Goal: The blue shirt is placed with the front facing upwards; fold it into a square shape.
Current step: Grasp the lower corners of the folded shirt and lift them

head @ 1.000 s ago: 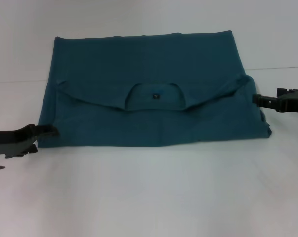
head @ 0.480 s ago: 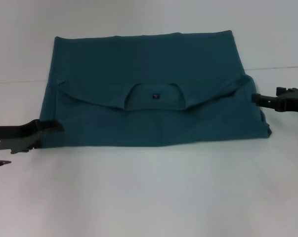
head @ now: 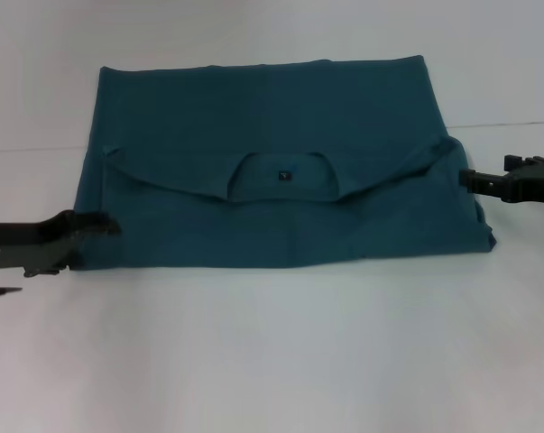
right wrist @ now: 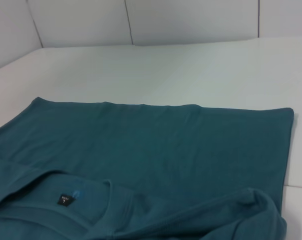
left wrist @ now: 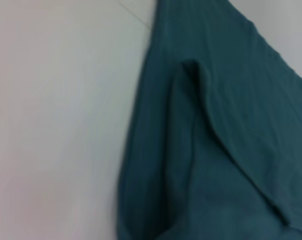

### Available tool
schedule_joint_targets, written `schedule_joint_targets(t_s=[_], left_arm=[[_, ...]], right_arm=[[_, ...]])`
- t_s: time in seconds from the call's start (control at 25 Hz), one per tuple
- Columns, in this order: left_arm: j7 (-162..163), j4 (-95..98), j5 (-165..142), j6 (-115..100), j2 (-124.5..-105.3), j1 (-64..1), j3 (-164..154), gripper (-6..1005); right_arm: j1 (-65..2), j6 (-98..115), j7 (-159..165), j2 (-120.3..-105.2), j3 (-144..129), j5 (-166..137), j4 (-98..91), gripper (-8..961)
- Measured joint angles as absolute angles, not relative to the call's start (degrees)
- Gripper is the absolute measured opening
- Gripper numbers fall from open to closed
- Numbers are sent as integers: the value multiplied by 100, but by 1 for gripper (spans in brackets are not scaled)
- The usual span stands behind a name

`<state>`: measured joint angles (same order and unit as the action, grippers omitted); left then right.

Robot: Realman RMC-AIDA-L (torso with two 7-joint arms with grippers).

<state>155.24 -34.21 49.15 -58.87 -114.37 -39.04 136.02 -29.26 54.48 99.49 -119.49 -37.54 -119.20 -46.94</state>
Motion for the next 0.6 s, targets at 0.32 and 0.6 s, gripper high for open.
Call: schedule_joint_targets(t_s=[0.32, 0.6], left_arm=[[16010, -3702, 4871, -6318, -11294, -3846, 13676, 875], [16274, -3483, 4868, -6309, -11127, -3881, 13674, 876]], right_arm=[[-2927, 5448, 9609, -11953, -3769, -11722, -4556, 915], [-2935, 5446, 9494, -11953, -3782, -11665, -4493, 915]])
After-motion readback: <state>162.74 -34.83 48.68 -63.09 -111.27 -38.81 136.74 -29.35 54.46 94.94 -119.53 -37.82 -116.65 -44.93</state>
